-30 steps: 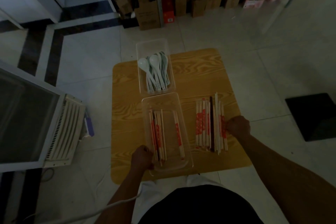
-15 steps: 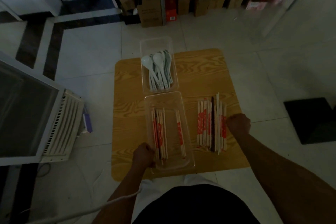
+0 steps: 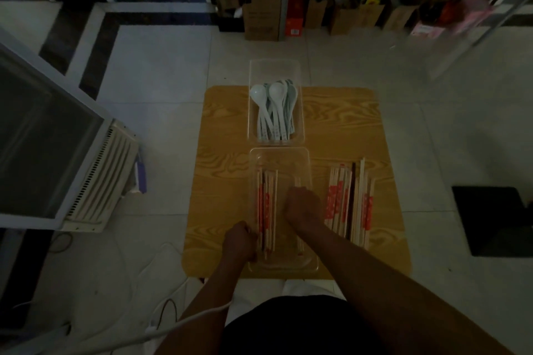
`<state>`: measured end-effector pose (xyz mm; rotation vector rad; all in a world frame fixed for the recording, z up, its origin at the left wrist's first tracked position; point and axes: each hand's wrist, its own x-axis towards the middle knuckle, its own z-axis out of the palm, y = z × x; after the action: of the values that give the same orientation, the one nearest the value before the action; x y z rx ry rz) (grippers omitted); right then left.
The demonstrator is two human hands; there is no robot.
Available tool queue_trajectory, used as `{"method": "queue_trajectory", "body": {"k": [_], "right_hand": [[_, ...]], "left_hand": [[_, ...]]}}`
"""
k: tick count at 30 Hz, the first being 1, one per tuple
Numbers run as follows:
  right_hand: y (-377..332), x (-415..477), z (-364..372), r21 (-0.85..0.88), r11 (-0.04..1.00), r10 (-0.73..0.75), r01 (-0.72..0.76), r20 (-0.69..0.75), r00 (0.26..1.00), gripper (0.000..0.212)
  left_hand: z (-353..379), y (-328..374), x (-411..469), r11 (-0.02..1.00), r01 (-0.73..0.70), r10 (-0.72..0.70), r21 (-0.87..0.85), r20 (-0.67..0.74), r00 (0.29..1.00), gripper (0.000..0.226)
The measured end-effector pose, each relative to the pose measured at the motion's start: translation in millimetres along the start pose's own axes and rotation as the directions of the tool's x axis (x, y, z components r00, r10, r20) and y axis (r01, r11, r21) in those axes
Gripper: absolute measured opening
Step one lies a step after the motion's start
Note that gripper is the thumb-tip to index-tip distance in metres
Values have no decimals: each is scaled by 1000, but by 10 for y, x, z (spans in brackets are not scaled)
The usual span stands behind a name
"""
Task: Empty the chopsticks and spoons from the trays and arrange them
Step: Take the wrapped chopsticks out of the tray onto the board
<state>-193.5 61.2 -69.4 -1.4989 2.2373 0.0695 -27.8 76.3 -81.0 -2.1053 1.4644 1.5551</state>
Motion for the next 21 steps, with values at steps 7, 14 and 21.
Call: {"method": "queue_trajectory", "body": {"k": [7, 14, 21], "right_hand": [[-93, -13, 240, -133, 991, 18, -6, 86, 996, 25], [-145, 29, 281, -52, 991, 128, -124, 87, 988, 25], [-112, -33, 338, 58, 982, 179, -181, 39, 983, 24]], "left_hand": [[27, -42, -40, 999, -39, 37, -27, -63, 997, 20], [39, -70, -19, 997, -56, 52, -46, -84, 995, 11], [36, -52, -31, 997, -52, 50, -51, -58, 997, 10]]}}
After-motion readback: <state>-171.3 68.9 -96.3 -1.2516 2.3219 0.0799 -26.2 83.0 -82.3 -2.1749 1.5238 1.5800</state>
